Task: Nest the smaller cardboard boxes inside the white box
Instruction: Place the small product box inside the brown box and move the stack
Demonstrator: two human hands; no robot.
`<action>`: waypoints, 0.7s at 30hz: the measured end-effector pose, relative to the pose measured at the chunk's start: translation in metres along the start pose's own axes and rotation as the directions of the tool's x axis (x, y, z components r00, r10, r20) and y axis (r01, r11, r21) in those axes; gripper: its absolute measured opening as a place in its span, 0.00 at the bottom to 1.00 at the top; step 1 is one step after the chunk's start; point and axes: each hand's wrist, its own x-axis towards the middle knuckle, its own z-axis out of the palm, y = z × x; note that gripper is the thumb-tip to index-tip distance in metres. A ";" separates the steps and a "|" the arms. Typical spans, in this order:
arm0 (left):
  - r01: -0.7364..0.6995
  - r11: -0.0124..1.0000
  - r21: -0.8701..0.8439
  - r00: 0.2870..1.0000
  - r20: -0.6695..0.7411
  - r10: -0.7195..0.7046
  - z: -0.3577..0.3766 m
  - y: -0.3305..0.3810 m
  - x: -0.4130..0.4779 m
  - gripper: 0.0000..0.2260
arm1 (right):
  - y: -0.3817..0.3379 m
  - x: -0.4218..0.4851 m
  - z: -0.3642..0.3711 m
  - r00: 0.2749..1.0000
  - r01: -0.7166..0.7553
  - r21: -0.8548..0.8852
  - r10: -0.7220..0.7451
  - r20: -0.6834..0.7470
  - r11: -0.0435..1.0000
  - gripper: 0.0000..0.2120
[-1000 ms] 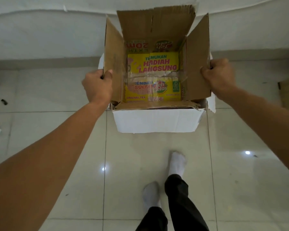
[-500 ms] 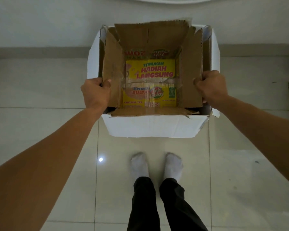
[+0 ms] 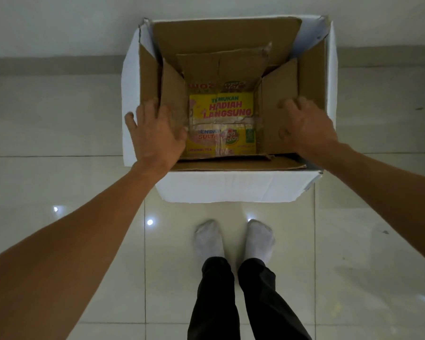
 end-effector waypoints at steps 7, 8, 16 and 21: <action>0.034 0.961 0.274 0.921 0.365 -0.136 0.029 -0.004 -0.004 0.63 | 0.015 0.008 0.031 0.890 0.224 -0.323 -0.057 0.453 0.919 0.30; 0.050 0.956 0.289 0.908 0.386 -0.164 0.030 -0.005 -0.003 0.65 | 0.020 0.008 0.033 0.885 0.204 -0.351 -0.019 0.465 0.914 0.30; 0.077 0.939 0.334 0.915 0.350 -0.199 0.026 0.012 -0.003 0.60 | -0.010 0.052 0.021 0.954 0.087 -0.172 -0.032 0.299 0.981 0.17; 0.165 0.955 0.245 0.909 0.339 -0.244 0.032 0.031 -0.011 0.55 | -0.033 0.128 0.008 0.947 0.044 0.226 -0.112 0.301 0.973 0.17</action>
